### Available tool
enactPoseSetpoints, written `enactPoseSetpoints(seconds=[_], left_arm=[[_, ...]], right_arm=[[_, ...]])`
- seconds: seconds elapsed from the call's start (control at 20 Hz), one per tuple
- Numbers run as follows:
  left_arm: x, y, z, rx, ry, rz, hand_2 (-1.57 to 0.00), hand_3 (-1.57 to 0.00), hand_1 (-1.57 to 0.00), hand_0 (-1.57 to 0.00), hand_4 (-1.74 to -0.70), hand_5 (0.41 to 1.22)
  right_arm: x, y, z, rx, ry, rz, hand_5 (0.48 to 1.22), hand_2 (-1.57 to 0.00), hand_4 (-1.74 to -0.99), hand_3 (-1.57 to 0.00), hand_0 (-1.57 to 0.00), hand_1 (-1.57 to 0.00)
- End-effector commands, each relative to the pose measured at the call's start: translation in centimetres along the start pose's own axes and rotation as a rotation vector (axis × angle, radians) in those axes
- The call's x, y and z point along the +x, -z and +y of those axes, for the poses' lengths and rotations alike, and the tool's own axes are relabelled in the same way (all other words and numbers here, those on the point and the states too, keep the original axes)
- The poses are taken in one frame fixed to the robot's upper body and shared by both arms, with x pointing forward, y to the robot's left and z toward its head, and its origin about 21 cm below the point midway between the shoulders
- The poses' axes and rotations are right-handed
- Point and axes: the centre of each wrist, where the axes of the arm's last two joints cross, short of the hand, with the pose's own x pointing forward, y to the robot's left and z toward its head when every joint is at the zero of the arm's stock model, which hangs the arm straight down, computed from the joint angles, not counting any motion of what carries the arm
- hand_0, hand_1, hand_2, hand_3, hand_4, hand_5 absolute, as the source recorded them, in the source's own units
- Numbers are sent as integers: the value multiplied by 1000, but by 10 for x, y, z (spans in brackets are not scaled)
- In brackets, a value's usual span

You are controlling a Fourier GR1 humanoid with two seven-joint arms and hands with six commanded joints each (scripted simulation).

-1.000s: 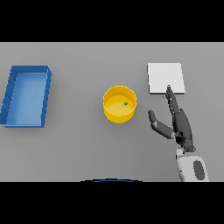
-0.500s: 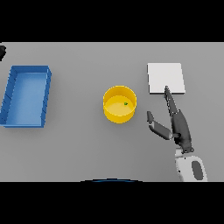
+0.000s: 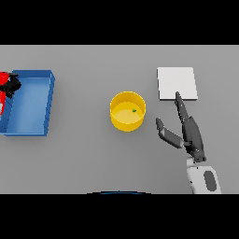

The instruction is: Pick up the red beaker and tilt it to pour out 1 green nut into yellow bowl. Pick up the yellow bowl and place it on the metallic measuring scale.

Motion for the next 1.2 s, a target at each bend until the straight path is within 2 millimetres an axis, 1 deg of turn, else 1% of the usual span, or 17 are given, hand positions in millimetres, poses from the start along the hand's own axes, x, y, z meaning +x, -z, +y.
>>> enactPoseSetpoints(seconds=[0.0,0.05,0.1,0.15,0.2,0.25,0.3,0.35,0.5,0.55,0.65,0.8,0.85,0.95,1.0,1.05,1.15], left_arm=[[0,-4,0,-29,15,-24,-1571,-1368,-1571,-1571,-1493,827],[-3,-7,3,-71,69,-60,-1489,-1238,-1545,-1571,-1311,774],[-4,-9,6,-108,102,-95,-1311,-1098,-1380,-1495,-1155,740],[-7,-11,9,-161,104,-132,-1049,-884,-1104,-1253,-1031,714],[-8,-14,10,-196,113,-126,-839,-707,-883,-1003,-933,697],[-8,-15,13,-227,114,-129,-671,-565,-706,-802,-870,682],[-6,-15,13,-238,125,-124,-536,-452,-565,-641,-823,667],[-6,-14,15,-229,179,-114,-429,-361,-452,-513,-785,656],[-9,-12,9,-213,227,-121,-219,-185,-231,-262,-741,648],[-13,-9,8,-203,232,-122,-175,-147,-184,-209,-729,647],[-10,-5,4,-180,222,-125,-112,-94,-118,-134,-715,647],[-8,-4,8,-139,203,-171,-57,-48,-60,-68,-708,658],[-11,-5,7,-137,187,-197,-45,-38,-48,-54,-711,663],[-8,-5,4,-130,165,-216,-29,-24,-30,-34,-710,679],[-11,-6,3,-128,162,-222,-23,-19,-24,-27,-713,685],[-9,-7,3,-120,167,-222,-18,-15,-19,-22,-710,689],[-5,-9,5,-132,148,-235,-11,-9,-12,-13,-719,676]], right_arm=[[2,-1,1,-1,-6,-7,675,1,-1165,1,1,1],[0,-2,1,-6,-14,3,671,1,-1163,1,1,1],[0,0,-1,-7,-15,5,669,1,-1159,1,1,1],[-1,-3,-1,-1,-20,-4,669,1,-1161,1,1,1],[-2,-3,-3,-3,-14,-1,671,1,-1162,1,1,1],[-1,-4,0,1,-1,-12,673,1,-1156,1,1,1],[2,1,-1,-4,-8,-16,677,1,-1151,1,1,1],[1,-2,-1,-1,-9,-21,680,1,-1147,1,1,1],[1,-1,-2,0,-11,-24,690,1,-1156,1,1,1],[2,-2,-3,1,-16,-18,688,1,-1160,1,1,1],[2,-2,-3,3,-21,-8,688,1,-1173,1,1,1],[7,-2,-1,-7,-55,13,672,1,-1175,1,1,1],[9,-2,2,10,-94,6,677,1,-1163,1,1,1],[14,5,1,81,-131,-26,703,1,-1132,1,1,1],[14,6,-3,133,-163,-46,717,1,-1137,1,1,1],[16,13,-6,193,-219,-54,728,1,-1153,1,1,1],[22,25,-10,307,-380,-56,716,1,-1190,1,1,1]])
